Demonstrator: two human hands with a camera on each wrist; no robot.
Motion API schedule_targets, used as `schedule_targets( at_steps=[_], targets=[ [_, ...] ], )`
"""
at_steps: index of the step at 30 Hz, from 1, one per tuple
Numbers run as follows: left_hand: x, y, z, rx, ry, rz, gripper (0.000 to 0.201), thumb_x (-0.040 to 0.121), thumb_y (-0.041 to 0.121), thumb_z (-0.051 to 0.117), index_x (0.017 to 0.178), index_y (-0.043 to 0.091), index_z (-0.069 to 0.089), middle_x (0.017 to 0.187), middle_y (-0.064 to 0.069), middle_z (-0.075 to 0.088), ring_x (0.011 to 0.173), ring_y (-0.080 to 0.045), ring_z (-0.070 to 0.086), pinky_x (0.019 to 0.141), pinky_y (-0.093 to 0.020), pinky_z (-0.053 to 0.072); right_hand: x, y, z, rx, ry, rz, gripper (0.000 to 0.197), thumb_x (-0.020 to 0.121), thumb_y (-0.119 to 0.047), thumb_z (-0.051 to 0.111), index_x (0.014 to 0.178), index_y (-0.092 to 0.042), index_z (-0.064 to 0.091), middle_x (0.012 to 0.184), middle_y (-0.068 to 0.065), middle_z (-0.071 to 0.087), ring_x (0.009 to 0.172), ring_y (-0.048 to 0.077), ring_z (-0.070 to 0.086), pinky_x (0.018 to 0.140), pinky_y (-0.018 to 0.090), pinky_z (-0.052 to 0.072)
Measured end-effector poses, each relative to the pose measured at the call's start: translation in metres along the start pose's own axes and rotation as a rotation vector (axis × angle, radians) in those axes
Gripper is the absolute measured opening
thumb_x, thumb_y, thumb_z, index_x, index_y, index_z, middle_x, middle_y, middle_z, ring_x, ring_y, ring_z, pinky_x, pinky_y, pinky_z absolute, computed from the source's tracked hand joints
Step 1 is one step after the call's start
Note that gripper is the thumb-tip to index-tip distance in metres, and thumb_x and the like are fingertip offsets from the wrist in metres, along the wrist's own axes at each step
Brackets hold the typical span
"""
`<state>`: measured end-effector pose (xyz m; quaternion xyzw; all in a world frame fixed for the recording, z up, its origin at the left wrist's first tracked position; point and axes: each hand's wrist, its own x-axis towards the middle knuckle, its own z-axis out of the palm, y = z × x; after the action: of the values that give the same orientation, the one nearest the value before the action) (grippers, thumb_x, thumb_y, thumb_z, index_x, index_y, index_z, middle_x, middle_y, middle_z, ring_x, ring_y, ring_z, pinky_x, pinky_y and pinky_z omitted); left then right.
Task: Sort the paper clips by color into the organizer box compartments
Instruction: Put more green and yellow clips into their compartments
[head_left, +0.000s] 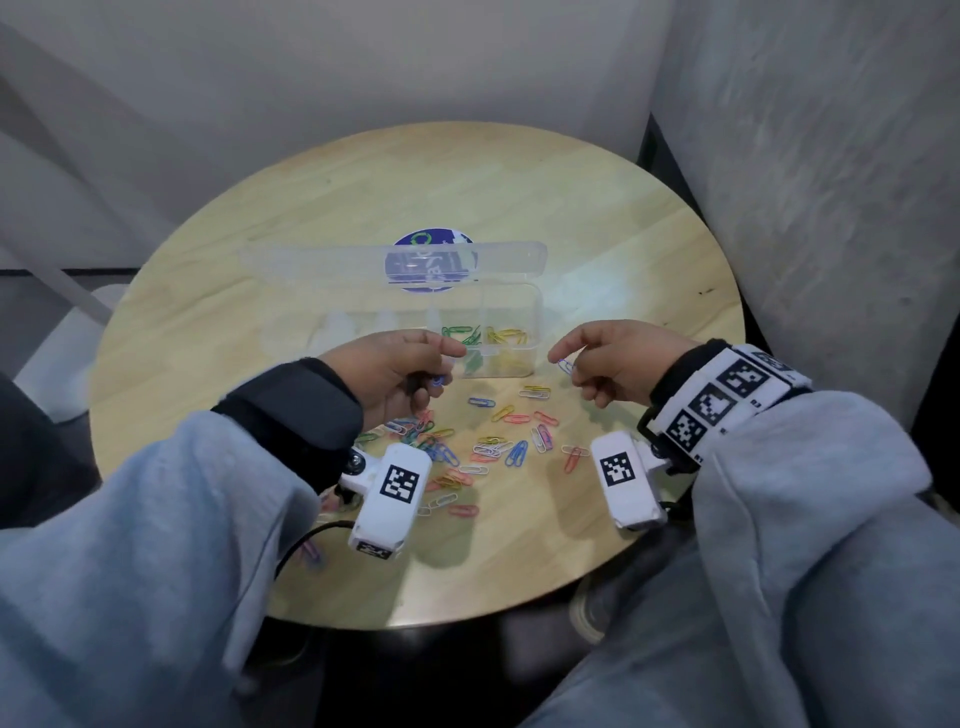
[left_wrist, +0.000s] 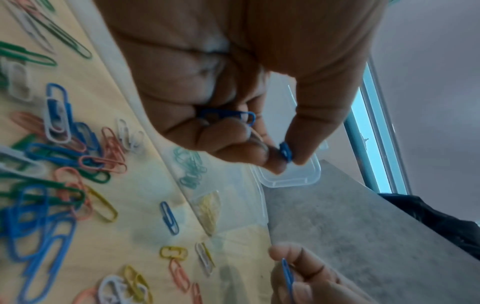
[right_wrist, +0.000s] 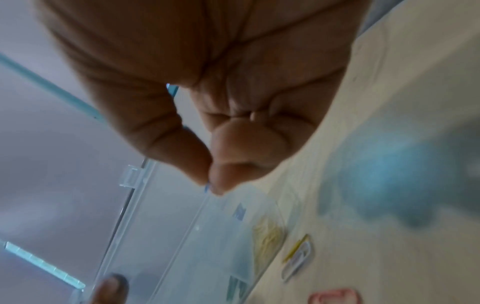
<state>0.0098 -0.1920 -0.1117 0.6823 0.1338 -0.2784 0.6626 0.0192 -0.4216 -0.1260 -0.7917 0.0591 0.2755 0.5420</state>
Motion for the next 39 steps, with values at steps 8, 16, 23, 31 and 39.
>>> schedule_targets(
  at_steps=[8, 16, 23, 31, 39],
  targets=[
    [-0.004, 0.001, -0.007, -0.115, 0.012, -0.113, 0.027, 0.093, 0.005, 0.036, 0.080, 0.009, 0.060, 0.057, 0.000, 0.050, 0.038, -0.006, 0.050, 0.040, -0.011, 0.040, 0.002, -0.003, 0.006, 0.032, -0.026, 0.115, 0.034, 0.089, 0.006, 0.025, 0.065, -0.007, 0.046, 0.059, 0.009, 0.038, 0.050, 0.019, 0.037, 0.043, 0.022, 0.032],
    [0.002, 0.000, -0.006, 0.667, 0.109, -0.071, 0.013, 0.088, 0.013, 0.054, 0.076, 0.014, 0.055, 0.061, 0.002, 0.044, 0.050, -0.011, 0.035, 0.044, -0.019, 0.029, 0.002, -0.003, 0.020, -0.252, -0.076, 0.108, 0.018, 0.087, -0.004, 0.043, 0.073, -0.012, 0.050, 0.069, 0.007, 0.052, 0.058, 0.021, 0.050, 0.043, 0.021, 0.041],
    [-0.002, -0.011, 0.006, 1.229, -0.027, 0.022, 0.024, 0.077, 0.009, 0.060, 0.076, 0.032, 0.057, 0.059, 0.008, 0.044, 0.054, -0.010, 0.042, 0.055, -0.022, 0.033, -0.002, -0.006, 0.040, -0.560, -0.162, 0.087, 0.027, 0.077, 0.002, 0.061, 0.067, -0.022, 0.057, 0.062, 0.001, 0.050, 0.054, 0.015, 0.052, 0.045, 0.023, 0.051],
    [0.007, -0.018, 0.007, 1.497, -0.096, 0.047, 0.026, 0.077, 0.015, 0.064, 0.099, 0.028, 0.064, 0.067, 0.012, 0.042, 0.075, -0.014, 0.046, 0.052, -0.020, 0.031, 0.002, -0.007, 0.062, -1.026, -0.198, -0.027, 0.021, 0.077, -0.010, 0.061, 0.080, -0.030, 0.055, 0.079, -0.007, 0.058, 0.061, 0.012, 0.052, 0.049, 0.019, 0.037],
    [0.016, -0.026, 0.010, 1.553, -0.142, 0.059, 0.013, 0.080, 0.029, 0.069, 0.087, 0.029, 0.059, 0.071, 0.010, 0.043, 0.080, -0.015, 0.046, 0.051, -0.020, 0.029, 0.013, -0.006, 0.069, -1.141, -0.239, -0.093, 0.019, 0.080, -0.012, 0.064, 0.074, -0.024, 0.050, 0.095, -0.001, 0.059, 0.089, 0.020, 0.056, 0.056, 0.023, 0.037]
  ],
)
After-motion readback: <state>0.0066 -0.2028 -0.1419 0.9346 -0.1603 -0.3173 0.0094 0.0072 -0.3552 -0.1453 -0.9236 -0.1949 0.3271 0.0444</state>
